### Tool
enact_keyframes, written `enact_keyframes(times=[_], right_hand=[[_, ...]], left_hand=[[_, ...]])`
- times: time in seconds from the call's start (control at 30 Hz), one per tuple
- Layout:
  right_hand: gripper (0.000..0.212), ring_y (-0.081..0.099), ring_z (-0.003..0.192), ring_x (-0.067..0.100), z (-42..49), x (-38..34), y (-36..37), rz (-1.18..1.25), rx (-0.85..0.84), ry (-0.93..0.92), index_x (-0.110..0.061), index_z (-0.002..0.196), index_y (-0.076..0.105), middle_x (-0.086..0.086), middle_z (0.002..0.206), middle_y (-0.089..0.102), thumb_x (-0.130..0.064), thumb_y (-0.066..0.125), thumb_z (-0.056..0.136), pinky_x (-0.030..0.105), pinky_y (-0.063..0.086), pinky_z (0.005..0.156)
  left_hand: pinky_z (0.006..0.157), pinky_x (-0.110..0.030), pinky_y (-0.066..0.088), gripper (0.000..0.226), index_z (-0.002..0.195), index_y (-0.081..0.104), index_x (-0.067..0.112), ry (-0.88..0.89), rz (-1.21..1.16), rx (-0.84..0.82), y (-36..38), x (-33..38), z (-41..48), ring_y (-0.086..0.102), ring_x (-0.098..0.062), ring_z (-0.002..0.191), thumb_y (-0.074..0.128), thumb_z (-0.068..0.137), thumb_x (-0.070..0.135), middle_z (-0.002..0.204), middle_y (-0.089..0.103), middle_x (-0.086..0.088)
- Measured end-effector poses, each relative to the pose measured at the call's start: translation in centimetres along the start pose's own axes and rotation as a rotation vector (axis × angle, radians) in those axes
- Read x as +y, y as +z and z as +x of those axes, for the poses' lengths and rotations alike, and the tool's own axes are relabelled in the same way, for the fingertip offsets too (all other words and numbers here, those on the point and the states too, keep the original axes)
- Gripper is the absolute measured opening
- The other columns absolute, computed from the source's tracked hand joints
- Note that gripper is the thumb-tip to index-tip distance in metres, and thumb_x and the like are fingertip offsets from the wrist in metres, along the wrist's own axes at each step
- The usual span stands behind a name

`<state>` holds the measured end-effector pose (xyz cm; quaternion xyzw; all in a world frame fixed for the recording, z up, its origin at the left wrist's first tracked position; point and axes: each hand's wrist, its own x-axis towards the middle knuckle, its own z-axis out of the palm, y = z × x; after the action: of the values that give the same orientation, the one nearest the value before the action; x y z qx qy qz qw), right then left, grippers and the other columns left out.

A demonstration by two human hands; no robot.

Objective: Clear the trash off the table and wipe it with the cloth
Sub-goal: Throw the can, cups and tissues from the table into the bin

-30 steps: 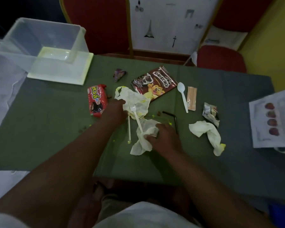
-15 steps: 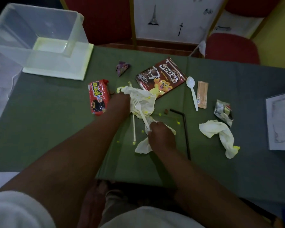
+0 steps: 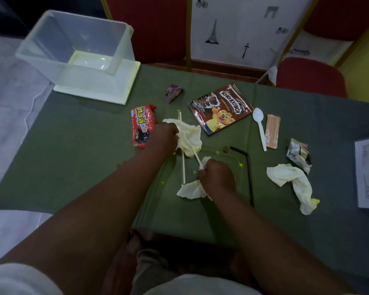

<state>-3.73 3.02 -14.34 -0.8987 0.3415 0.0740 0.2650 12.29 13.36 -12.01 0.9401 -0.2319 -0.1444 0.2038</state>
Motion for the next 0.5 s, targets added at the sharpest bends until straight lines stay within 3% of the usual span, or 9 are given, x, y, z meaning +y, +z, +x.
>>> enact_keyframes(times=[0.1, 0.23, 0.37, 0.5], right_hand=[[0.021, 0.066, 0.092, 0.028, -0.2, 0.2, -0.6, 0.019, 0.029, 0.006, -0.014, 0.099, 0.069, 0.008, 0.096, 0.070, -0.027, 0.057, 0.087, 0.028, 0.046, 0.072], [0.015, 0.066, 0.082, 0.028, -0.7, -0.8, -2.1, 0.117, 0.121, -0.046, -0.010, 0.087, 0.069, 0.010, 0.086, 0.070, -0.022, 0.060, 0.087, 0.028, 0.045, 0.065], [0.010, 0.064, 0.074, 0.024, -1.3, -4.8, -4.3, 0.203, 0.201, -0.202, -0.012, 0.080, 0.066, 0.007, 0.079, 0.070, -0.021, 0.065, 0.084, 0.031, 0.049, 0.065], [0.009, 0.062, 0.070, 0.021, -3.1, -11.5, -5.2, 0.257, 0.170, -0.408, -0.014, 0.076, 0.065, 0.005, 0.075, 0.068, -0.021, 0.064, 0.082, 0.031, 0.049, 0.062]], left_hand=[[0.083, -0.032, 0.046, 0.027, 0.111, 0.069, 0.009, -0.021, -0.058, 0.065, -0.7, -0.5, -0.8, 0.062, -0.030, 0.103, 0.058, 0.086, 0.008, 0.111, 0.068, -0.014], [0.073, -0.024, 0.036, 0.019, 0.101, 0.072, 0.009, -0.037, -0.163, 0.211, -3.0, -1.2, -2.5, 0.063, -0.030, 0.095, 0.061, 0.085, 0.009, 0.100, 0.071, -0.013], [0.068, -0.022, 0.037, 0.012, 0.091, 0.073, 0.014, -0.120, -0.269, 0.351, -7.3, -3.0, -5.0, 0.063, -0.021, 0.079, 0.066, 0.081, 0.015, 0.087, 0.072, -0.007], [0.066, -0.018, 0.034, 0.008, 0.087, 0.072, 0.016, -0.240, -0.352, 0.518, -12.7, -7.5, -9.2, 0.057, -0.010, 0.074, 0.069, 0.080, 0.015, 0.078, 0.066, 0.002]])
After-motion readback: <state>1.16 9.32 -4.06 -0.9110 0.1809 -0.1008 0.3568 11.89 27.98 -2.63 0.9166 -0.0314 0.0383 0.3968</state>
